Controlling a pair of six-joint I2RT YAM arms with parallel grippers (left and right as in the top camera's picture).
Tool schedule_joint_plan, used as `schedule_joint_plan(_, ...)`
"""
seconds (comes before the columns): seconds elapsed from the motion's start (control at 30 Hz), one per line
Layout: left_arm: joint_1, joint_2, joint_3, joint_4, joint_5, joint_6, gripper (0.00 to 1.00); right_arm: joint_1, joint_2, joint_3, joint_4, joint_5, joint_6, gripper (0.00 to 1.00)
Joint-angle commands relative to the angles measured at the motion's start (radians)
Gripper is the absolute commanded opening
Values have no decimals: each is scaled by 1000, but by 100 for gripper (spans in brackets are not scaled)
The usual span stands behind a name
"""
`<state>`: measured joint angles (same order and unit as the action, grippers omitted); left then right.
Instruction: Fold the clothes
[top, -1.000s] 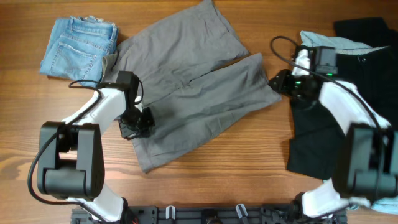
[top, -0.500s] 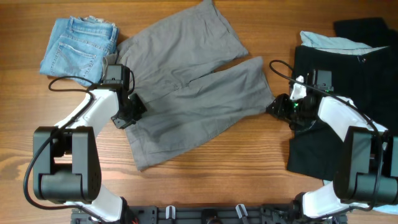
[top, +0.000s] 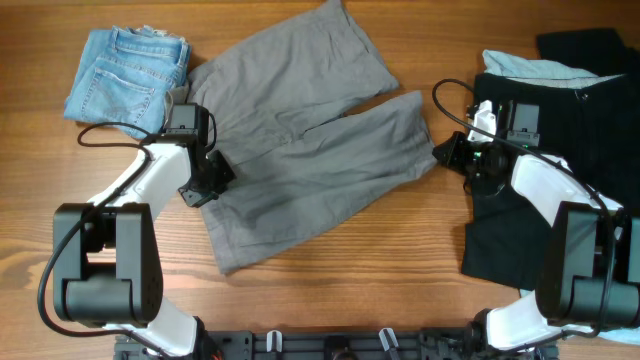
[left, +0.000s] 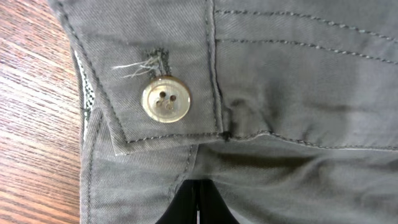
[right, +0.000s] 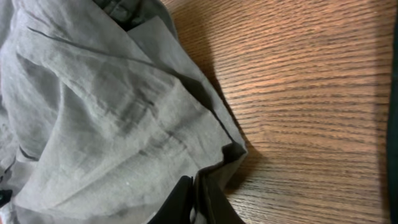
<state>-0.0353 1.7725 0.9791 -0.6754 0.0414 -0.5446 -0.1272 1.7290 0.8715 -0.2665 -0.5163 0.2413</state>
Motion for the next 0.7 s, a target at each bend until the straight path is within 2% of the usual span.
schedule_joint_plan(0.0, 21, 39, -29, -24, -106, -10, 4, 6, 10, -1, 20, -6, -8, 46)
schedule_joint_plan(0.07, 21, 39, -29, -23, -106, -10, 4, 3, 10, -1, 19, 99, -3, 44)
schedule_joint_plan(0.13, 21, 39, -29, -21, -106, -10, 4, 1, 13, -1, 48, 119, 0, 22)
schedule_joint_plan(0.2, 21, 39, -29, -20, -106, -10, 4, 9, 23, -1, 90, 39, 32, 21)
schedule_joint_plan(0.23, 21, 39, -29, -20, -106, -10, 4, 18, 32, -1, 101, 4, 37, 22)
schedule_joint_plan(0.27, 21, 39, -29, -20, -105, -10, 4, 33, 46, -1, 103, -1, 36, 29)
schedule_joint_plan(0.3, 21, 39, -29, -20, -105, -10, 4, 46, 58, -1, 102, 3, 32, 44)
schedule_joint_plan(0.33, 21, 39, -29, -20, -102, -10, 4, 65, 81, -1, 103, 9, 22, 47)
schedule_joint_plan(0.43, 21, 39, -29, -20, -95, -10, 4, 103, 155, -1, 138, 68, 23, 49)
schedule_joint_plan(0.47, 21, 39, -29, -21, -95, -10, 5, 104, 168, -1, 150, 67, 24, 45)
schedule_joint_plan(0.53, 21, 39, -29, -21, -94, -10, 5, 104, 173, -1, 158, 61, 23, 24)
schedule_joint_plan(0.67, 21, 39, -29, -21, -94, -10, 5, 103, 169, 7, 180, -45, 22, 4)
